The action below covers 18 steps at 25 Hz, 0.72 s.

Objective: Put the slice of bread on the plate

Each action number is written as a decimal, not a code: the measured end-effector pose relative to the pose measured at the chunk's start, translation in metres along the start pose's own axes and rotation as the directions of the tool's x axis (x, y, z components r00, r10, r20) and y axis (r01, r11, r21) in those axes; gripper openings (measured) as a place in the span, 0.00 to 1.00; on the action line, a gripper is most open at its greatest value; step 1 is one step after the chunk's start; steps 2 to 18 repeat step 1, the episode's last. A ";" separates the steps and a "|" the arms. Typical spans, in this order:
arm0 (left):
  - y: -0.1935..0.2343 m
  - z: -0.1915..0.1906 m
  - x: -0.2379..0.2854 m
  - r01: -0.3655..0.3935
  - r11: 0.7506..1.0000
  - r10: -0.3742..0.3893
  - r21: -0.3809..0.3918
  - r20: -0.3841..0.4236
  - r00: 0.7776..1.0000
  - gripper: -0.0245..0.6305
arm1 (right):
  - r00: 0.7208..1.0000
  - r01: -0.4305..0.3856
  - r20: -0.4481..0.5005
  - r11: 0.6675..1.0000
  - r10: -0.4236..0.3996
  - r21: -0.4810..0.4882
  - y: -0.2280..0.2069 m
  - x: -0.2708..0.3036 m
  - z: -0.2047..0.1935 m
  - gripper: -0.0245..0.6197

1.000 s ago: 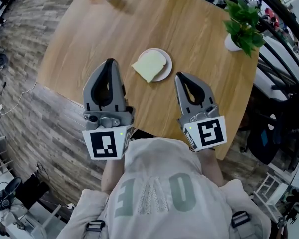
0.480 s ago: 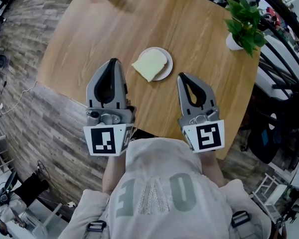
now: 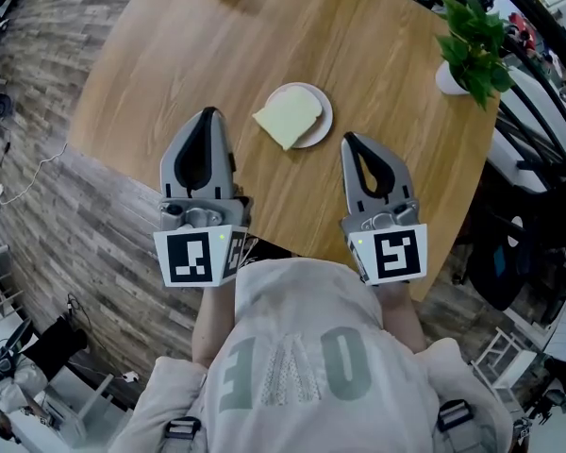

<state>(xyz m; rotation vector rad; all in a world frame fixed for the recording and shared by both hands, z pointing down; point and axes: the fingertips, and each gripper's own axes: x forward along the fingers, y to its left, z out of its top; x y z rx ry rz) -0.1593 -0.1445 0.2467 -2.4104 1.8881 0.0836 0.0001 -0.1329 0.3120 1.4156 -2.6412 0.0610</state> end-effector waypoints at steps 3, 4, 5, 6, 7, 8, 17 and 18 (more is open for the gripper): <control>0.002 -0.001 0.001 -0.001 1.000 0.001 0.000 -0.004 1.000 0.05 | 1.000 0.002 -0.003 1.000 -0.002 0.000 0.000 0.001 -0.001 0.05; 0.002 -0.001 0.001 -0.001 1.000 0.001 0.000 -0.004 1.000 0.05 | 1.000 0.002 -0.003 1.000 -0.002 0.000 0.000 0.001 -0.001 0.05; 0.002 -0.001 0.001 -0.001 1.000 0.001 0.000 -0.004 1.000 0.05 | 1.000 0.002 -0.003 1.000 -0.002 0.000 0.000 0.001 -0.001 0.05; 0.002 -0.001 0.001 -0.001 1.000 0.001 0.000 -0.004 1.000 0.05 | 1.000 0.002 -0.003 1.000 -0.002 0.000 0.000 0.001 -0.001 0.05; 0.002 -0.001 0.001 -0.001 1.000 0.001 0.000 -0.004 1.000 0.05 | 1.000 0.002 -0.003 1.000 -0.002 0.000 0.000 0.001 -0.001 0.05; 0.002 -0.001 0.001 -0.001 1.000 0.001 0.000 -0.004 1.000 0.05 | 1.000 0.002 -0.003 1.000 -0.002 0.000 0.000 0.001 -0.001 0.05; 0.002 -0.001 0.001 -0.001 1.000 0.001 0.000 -0.004 1.000 0.05 | 1.000 0.002 -0.003 1.000 -0.002 0.000 0.000 0.001 -0.001 0.05; 0.002 -0.001 0.001 -0.001 1.000 0.001 0.000 -0.004 1.000 0.05 | 1.000 0.002 -0.003 1.000 -0.002 0.000 0.000 0.001 -0.001 0.05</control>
